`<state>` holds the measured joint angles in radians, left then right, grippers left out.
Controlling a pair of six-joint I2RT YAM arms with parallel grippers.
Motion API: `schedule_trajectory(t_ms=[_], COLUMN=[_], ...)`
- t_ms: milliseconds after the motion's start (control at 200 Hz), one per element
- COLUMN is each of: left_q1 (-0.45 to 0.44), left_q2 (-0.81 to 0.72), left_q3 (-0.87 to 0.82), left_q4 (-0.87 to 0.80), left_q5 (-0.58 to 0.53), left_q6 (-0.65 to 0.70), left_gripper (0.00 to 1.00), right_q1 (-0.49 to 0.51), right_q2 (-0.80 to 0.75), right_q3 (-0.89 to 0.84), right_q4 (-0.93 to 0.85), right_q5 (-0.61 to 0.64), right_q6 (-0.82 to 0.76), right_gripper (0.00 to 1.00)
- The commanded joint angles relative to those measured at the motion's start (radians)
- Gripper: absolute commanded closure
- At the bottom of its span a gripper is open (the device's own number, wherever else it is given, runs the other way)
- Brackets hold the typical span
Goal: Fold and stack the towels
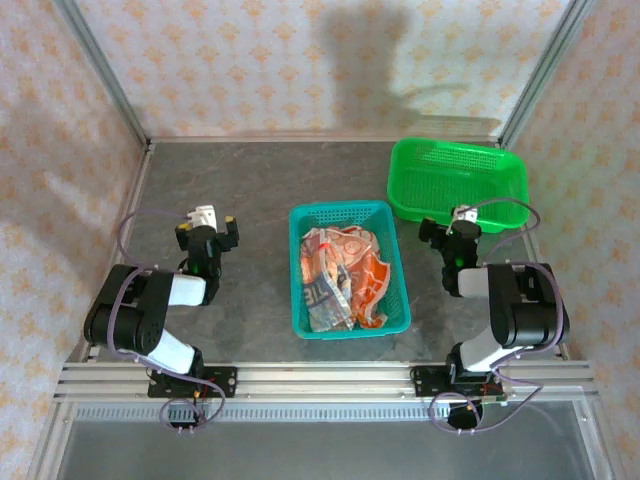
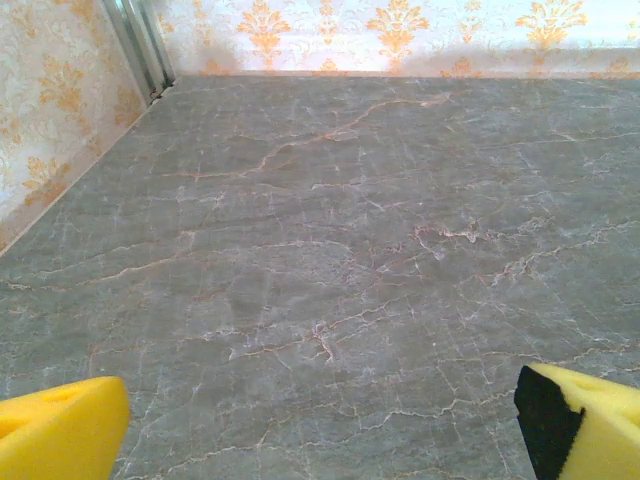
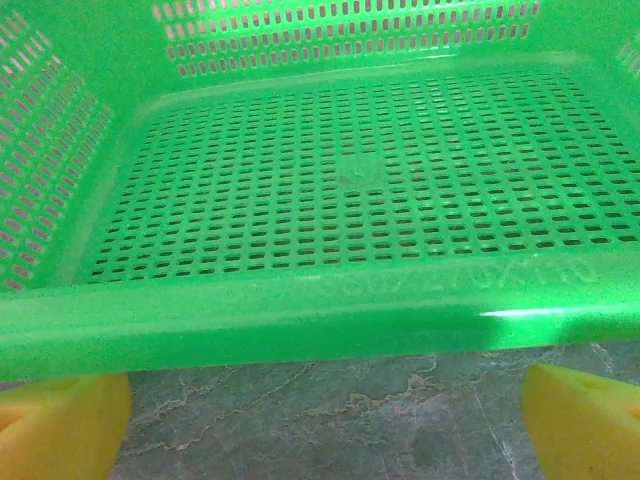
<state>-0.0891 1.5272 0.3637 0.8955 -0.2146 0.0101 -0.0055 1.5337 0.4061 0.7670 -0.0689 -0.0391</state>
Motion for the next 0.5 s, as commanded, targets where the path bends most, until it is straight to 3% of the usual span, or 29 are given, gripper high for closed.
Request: schedule_trajectory(t_ms=[0, 495], left_q1=[0.003, 0.001], left_q2=[0.001, 0.002], left_q3=[-0.004, 0.009], left_q4=[0.034, 0.013], left_q5=[-0.003, -0.014], left_q6=[0.024, 0.022], left_gripper=[0.0, 0.0], right_q1=[0.002, 0.001], right_q2=[-0.013, -0.013], right_q3=[0.021, 0.02], right_q4=[-0.002, -0.003], right_q5=[0.003, 0.003], right_q6=[-0.012, -0.011], right_gripper=[0.01, 0.01])
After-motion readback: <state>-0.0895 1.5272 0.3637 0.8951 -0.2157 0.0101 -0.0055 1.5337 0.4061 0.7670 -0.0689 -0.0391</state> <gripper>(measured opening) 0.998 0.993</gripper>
